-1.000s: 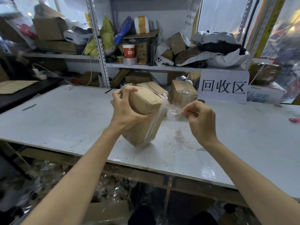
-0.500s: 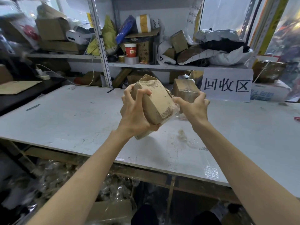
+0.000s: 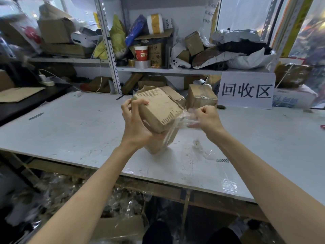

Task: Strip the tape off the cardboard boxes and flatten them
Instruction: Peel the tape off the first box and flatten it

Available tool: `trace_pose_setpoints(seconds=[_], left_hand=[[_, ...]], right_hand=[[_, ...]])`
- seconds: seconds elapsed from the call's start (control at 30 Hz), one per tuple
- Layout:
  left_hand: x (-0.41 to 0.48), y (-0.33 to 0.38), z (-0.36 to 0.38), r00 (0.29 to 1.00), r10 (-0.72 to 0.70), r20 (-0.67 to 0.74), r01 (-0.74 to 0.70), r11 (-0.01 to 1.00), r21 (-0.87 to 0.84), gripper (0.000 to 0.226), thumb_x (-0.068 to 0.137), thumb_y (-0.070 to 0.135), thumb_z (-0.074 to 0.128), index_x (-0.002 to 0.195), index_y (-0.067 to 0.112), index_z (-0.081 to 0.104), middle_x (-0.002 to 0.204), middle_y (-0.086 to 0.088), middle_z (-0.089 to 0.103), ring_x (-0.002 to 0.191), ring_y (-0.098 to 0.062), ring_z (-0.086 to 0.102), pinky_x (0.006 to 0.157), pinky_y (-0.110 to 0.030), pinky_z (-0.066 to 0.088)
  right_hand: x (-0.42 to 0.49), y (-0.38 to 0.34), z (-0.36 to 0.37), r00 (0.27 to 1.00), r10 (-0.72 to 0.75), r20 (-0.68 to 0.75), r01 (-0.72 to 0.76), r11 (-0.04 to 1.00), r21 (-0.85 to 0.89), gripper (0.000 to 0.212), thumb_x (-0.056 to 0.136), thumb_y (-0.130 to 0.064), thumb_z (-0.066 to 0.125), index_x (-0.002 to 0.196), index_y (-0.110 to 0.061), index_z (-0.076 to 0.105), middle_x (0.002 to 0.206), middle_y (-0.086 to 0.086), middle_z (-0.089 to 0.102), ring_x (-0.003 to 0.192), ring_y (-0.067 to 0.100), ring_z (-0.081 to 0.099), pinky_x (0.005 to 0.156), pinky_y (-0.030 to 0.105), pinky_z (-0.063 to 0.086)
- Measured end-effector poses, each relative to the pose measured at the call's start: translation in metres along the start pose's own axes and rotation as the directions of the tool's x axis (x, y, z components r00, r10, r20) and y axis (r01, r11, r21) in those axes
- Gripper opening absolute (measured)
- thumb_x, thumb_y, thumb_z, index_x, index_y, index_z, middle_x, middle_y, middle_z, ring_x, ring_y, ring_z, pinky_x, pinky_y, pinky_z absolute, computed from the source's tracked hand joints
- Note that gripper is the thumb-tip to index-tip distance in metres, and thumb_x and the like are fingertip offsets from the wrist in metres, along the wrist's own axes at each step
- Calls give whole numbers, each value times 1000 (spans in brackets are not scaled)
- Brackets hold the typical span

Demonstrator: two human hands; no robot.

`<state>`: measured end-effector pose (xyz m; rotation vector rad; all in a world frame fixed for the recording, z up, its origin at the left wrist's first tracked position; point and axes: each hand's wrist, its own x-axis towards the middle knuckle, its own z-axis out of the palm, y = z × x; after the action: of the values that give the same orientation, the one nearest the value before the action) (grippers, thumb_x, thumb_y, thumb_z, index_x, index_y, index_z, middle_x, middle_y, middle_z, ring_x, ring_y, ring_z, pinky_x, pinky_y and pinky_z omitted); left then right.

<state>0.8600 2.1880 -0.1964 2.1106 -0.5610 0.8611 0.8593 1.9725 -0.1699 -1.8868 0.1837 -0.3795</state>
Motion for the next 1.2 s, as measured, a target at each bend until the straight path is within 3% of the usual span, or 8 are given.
trace_pose_setpoints(seconds=[0.2, 0.33, 0.47, 0.57, 0.77, 1.0, 1.1, 1.2], left_hand=[[4, -13, 3, 977, -203, -60, 206, 978, 39, 99, 41, 57, 88, 124, 34, 38, 136, -3, 24, 126, -24, 33, 104, -43, 47], [10, -13, 6, 953, -298, -60, 301, 952, 56, 97, 45, 53, 92, 123, 37, 37, 138, -4, 26, 124, -24, 31, 103, -38, 44], [6, -4, 11, 969, -246, -34, 248, 967, 61, 98, 44, 60, 88, 124, 36, 37, 140, -6, 25, 127, -28, 31, 102, -35, 42], [2, -1, 14, 975, -219, -39, 222, 972, 79, 97, 45, 58, 89, 125, 37, 38, 140, -6, 26, 127, -29, 32, 93, -30, 39], [12, -9, 5, 833, -551, -61, 541, 832, -124, 89, 52, 63, 86, 125, 45, 38, 132, -3, 31, 123, -28, 36, 88, -34, 41], [17, 0, 0, 790, -609, 67, 607, 762, -226, 120, 39, 74, 75, 143, 36, 27, 135, -3, 36, 126, -25, 41, 103, -43, 44], [18, 2, -3, 780, -606, 157, 623, 726, -291, 131, 37, 70, 78, 146, 28, 21, 142, -3, 41, 129, -23, 44, 107, -46, 44], [14, 3, -2, 802, -570, 179, 595, 737, -321, 116, 44, 63, 83, 139, 29, 27, 138, 0, 45, 125, -19, 48, 104, -44, 47]], right_hand=[[-13, -7, -1, 989, -112, -93, 127, 978, 166, 16, 87, -6, 64, 75, -9, 54, 73, 4, 60, 64, 8, 66, 56, 18, 53], [-23, -13, 0, 974, -217, -71, 228, 929, 291, 12, 81, -4, 69, 85, -6, 59, 82, 13, 68, 76, 25, 72, 65, 32, 60], [-24, -20, 6, 967, -249, 47, 237, 955, 178, 58, 72, -34, 81, 121, -21, 54, 104, 2, 66, 88, 15, 68, 72, 30, 59], [-26, -22, 11, 934, -352, 62, 357, 924, -135, 40, 71, -30, 82, 107, -15, 71, 97, 2, 72, 81, 12, 67, 72, 31, 58], [-36, -15, 8, 850, -521, 76, 525, 830, -187, 8, 79, -7, 75, 86, -11, 76, 76, 0, 72, 67, 6, 66, 66, 24, 57], [-37, -20, -2, 860, -358, 364, 330, 934, 138, 47, 74, -42, 76, 108, -15, 58, 98, 1, 70, 93, 15, 68, 85, 36, 55], [-39, -16, 4, 830, -488, 271, 520, 852, -58, 49, 67, -24, 86, 103, -14, 54, 88, -1, 70, 79, 8, 69, 72, 23, 56], [-34, -20, 7, 898, -412, 158, 413, 910, 23, 35, 75, -10, 80, 94, -9, 51, 80, 3, 70, 69, 7, 70, 57, 16, 52]])
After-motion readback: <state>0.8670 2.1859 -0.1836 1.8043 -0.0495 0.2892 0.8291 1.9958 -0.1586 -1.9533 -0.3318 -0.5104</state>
